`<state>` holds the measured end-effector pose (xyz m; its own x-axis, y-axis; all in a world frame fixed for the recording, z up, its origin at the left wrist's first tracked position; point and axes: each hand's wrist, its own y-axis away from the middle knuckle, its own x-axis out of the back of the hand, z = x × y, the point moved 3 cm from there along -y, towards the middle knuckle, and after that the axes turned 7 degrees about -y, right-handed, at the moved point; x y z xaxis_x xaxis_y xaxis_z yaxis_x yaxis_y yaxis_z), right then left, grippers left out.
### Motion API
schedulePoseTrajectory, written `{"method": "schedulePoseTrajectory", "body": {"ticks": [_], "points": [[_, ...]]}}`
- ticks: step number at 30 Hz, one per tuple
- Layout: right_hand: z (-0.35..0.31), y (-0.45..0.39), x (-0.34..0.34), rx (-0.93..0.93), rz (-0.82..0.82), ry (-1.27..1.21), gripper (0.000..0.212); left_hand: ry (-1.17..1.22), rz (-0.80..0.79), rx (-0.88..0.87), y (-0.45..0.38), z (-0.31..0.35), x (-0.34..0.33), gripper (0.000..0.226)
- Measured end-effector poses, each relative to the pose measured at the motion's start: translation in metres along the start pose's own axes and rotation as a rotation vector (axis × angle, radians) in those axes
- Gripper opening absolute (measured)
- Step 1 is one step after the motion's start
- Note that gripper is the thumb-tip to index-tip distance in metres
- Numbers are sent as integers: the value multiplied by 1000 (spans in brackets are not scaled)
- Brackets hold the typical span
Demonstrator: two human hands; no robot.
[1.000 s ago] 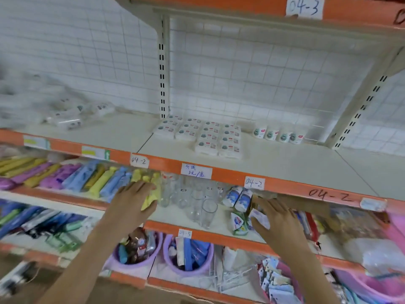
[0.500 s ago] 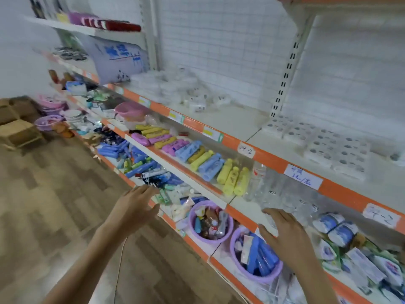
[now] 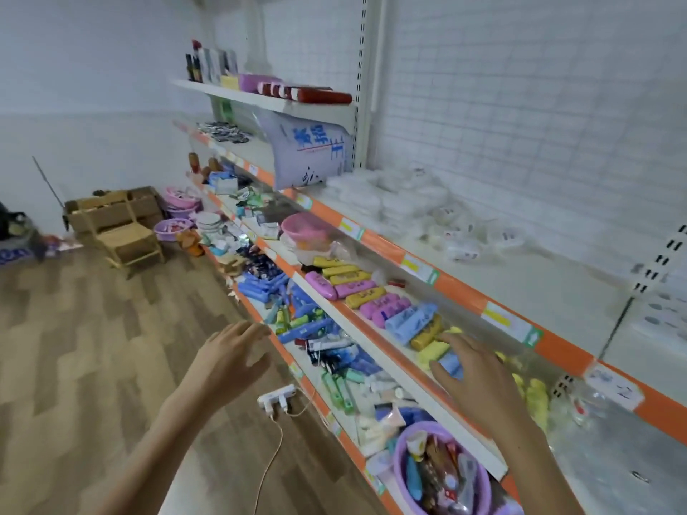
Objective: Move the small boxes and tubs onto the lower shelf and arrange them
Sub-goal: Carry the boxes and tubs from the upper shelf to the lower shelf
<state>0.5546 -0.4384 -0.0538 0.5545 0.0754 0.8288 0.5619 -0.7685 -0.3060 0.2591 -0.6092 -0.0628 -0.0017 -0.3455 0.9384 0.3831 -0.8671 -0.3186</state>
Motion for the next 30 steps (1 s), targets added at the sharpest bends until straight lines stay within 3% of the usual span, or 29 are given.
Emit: {"method": "schedulePoseTrajectory", "body": {"ticks": [13,24,30], "points": [[-17,-163,-39,1,21,-67,34,160,26,-86,-175,-56,-29,33],[-1,-377,-39,124,108,-122,34,127,101,-233,-403,-65,-45,34],[-8,-499,-69,168,-36,-102,35,31,-13,-225,-522,-69,-70,46]]}}
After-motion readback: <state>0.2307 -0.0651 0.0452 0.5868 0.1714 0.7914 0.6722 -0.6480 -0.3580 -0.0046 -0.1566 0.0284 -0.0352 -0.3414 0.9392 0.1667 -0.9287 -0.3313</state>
